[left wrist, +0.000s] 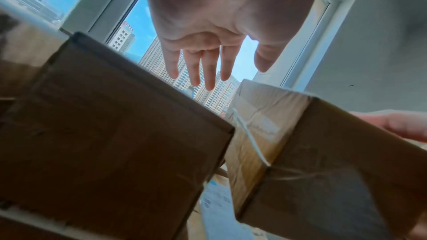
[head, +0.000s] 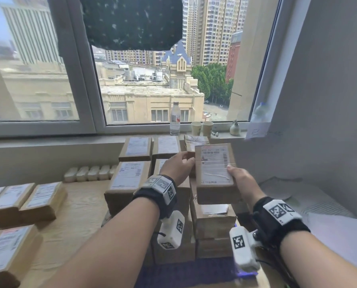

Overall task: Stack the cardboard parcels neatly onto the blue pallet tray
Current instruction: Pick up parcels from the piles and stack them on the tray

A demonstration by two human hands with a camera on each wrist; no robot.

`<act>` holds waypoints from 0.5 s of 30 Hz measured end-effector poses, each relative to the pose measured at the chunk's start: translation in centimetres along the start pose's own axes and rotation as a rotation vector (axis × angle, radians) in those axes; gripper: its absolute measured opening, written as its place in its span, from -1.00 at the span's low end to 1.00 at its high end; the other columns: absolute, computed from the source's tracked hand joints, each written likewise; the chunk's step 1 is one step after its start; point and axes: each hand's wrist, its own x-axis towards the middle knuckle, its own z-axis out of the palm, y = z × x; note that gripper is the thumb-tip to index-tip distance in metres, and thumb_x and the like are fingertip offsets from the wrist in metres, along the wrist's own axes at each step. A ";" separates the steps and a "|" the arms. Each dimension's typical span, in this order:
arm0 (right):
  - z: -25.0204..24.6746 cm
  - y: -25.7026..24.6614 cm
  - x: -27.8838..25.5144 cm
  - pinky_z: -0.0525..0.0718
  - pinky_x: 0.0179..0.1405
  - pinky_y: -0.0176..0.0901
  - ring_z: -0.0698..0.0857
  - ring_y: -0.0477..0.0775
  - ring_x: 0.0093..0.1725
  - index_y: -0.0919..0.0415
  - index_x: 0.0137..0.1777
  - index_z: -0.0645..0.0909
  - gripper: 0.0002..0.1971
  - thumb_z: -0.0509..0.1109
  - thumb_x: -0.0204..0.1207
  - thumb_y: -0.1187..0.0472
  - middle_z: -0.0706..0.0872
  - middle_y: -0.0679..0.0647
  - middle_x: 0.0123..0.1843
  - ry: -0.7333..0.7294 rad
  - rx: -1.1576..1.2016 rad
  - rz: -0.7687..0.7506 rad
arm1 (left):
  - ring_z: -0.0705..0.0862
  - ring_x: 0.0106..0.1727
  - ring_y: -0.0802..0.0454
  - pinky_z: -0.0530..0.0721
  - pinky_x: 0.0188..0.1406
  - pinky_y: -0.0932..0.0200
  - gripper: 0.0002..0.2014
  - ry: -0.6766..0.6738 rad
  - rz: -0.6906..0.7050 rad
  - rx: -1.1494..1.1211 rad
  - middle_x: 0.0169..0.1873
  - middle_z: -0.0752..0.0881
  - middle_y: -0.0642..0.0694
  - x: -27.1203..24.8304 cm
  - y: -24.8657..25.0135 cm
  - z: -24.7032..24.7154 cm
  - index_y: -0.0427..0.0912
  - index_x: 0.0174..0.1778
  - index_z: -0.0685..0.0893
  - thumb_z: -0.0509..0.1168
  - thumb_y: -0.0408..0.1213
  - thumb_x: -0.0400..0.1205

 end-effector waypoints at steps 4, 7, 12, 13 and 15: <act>1.3 2.0 2.3 0.65 0.17 0.14 0.74 0.28 0.14 0.25 0.23 0.62 -0.41 0.35 0.39 -0.21 0.78 0.20 0.11 0.018 -0.027 0.097 | 0.41 0.58 -0.02 0.39 0.54 0.05 -0.49 -0.033 -0.005 -0.004 0.60 0.42 0.01 1.7 -1.8 0.7 0.06 0.64 0.35 0.17 -0.05 0.73; 2.2 3.5 3.3 0.68 0.24 0.23 0.76 0.27 0.11 0.19 0.23 0.61 -0.27 0.35 0.17 -0.32 0.78 0.17 0.10 -0.001 -0.028 0.158 | 0.44 0.56 -0.03 0.43 0.53 -0.04 -0.49 -0.049 0.022 0.085 0.58 0.46 -0.02 2.7 -2.8 1.4 0.15 0.61 0.38 0.21 -0.01 0.70; 2.6 3.8 3.5 0.71 0.19 0.26 0.78 0.26 0.06 0.20 0.18 0.64 -0.41 0.27 0.34 -0.24 0.80 0.19 0.06 -0.013 -0.072 0.189 | 0.23 0.67 -0.02 0.14 0.67 -0.10 -0.47 -0.100 0.099 0.440 0.66 0.31 0.01 3.2 -3.2 2.5 0.19 0.59 0.40 0.18 0.13 0.66; 2.6 3.7 3.5 0.69 0.22 0.27 0.77 0.26 0.06 0.21 0.14 0.65 -0.45 0.26 0.38 -0.23 0.80 0.18 0.06 -0.011 -0.096 0.181 | 0.19 0.69 -0.04 0.11 0.67 -0.13 -0.46 -0.114 0.109 0.480 0.67 0.27 -0.01 3.3 -3.2 2.6 0.20 0.59 0.39 0.18 0.14 0.66; 2.7 3.6 3.6 0.65 0.28 0.23 0.74 0.27 0.10 0.24 0.11 0.66 -0.54 0.24 0.53 -0.16 0.78 0.19 0.09 0.001 -0.157 0.162 | 0.16 0.70 -0.06 0.09 0.68 -0.16 -0.45 -0.128 0.108 0.503 0.68 0.24 -0.02 3.3 -3.2 2.6 0.20 0.59 0.39 0.19 0.14 0.65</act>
